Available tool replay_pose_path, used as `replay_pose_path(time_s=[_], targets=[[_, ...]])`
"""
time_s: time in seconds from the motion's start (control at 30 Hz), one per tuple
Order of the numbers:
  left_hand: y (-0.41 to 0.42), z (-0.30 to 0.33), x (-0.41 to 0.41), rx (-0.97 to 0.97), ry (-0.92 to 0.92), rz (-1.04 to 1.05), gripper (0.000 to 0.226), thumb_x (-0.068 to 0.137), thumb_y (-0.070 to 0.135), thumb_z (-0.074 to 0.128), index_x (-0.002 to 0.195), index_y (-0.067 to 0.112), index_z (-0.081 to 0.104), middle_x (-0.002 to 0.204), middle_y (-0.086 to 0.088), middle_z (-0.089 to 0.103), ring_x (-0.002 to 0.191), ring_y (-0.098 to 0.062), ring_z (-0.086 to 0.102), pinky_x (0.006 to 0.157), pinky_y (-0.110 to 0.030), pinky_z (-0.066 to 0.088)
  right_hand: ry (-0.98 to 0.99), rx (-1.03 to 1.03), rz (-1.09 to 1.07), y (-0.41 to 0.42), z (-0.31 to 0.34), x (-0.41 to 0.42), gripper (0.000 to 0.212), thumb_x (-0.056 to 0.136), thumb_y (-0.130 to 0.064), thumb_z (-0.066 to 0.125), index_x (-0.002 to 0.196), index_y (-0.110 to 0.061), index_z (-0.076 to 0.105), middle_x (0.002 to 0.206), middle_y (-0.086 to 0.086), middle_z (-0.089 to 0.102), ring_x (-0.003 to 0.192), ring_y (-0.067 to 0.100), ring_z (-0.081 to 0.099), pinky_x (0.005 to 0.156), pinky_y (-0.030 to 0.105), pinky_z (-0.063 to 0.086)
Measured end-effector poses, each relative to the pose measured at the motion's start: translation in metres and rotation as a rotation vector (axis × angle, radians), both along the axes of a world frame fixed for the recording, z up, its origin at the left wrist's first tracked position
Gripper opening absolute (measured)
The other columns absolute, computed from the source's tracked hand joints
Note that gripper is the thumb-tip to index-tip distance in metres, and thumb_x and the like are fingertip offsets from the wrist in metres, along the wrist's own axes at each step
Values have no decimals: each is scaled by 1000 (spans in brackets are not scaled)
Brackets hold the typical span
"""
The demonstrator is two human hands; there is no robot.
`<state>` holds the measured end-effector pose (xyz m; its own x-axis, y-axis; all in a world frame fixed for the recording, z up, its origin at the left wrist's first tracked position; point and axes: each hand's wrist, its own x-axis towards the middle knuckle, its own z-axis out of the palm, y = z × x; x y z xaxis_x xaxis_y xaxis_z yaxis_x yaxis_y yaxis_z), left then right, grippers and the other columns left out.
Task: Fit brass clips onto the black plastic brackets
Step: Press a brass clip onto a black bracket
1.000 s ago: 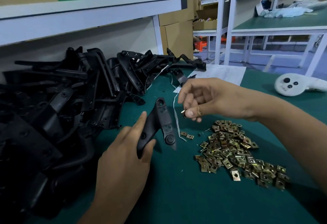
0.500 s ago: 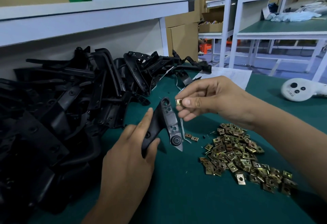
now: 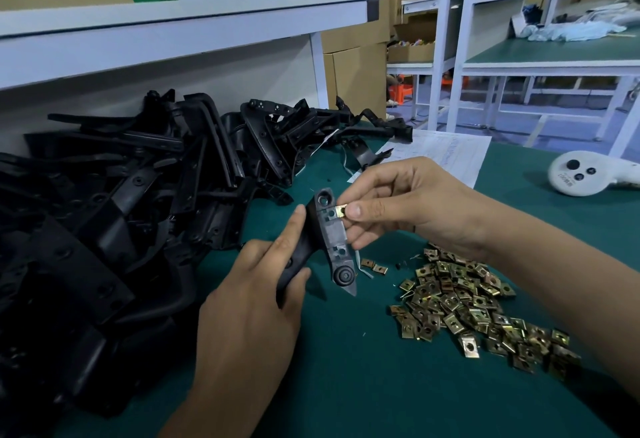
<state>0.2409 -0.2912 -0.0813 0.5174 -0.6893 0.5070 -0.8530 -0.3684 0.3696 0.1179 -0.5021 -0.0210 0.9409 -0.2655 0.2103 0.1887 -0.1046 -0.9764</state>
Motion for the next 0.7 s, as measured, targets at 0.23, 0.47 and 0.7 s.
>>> replay_pose_path(time_s=[0.23,0.47,0.7], targets=[[0,-2,2,-38,45,-117,75,96,40,61,154,64,19,105,24,52,87,-3,58,62,-16,45,15,86,130,-3,2,-5,19,90,-3,72,107,3,76,100,25,77,86,30,79,75,34,64],[-1,-4,6,-108,108,-280,69,98,33,61,155,56,31,108,22,58,91,-8,62,66,-11,45,-8,210,246,-2,0,-5,16,89,-8,72,105,-8,71,95,22,78,82,25,79,70,33,65],[2,-2,8,-84,162,-341,69,99,29,59,156,57,31,117,19,60,100,-11,64,75,-25,55,31,116,325,3,-1,-5,48,98,-17,59,146,-18,57,85,12,72,74,23,71,72,30,61]])
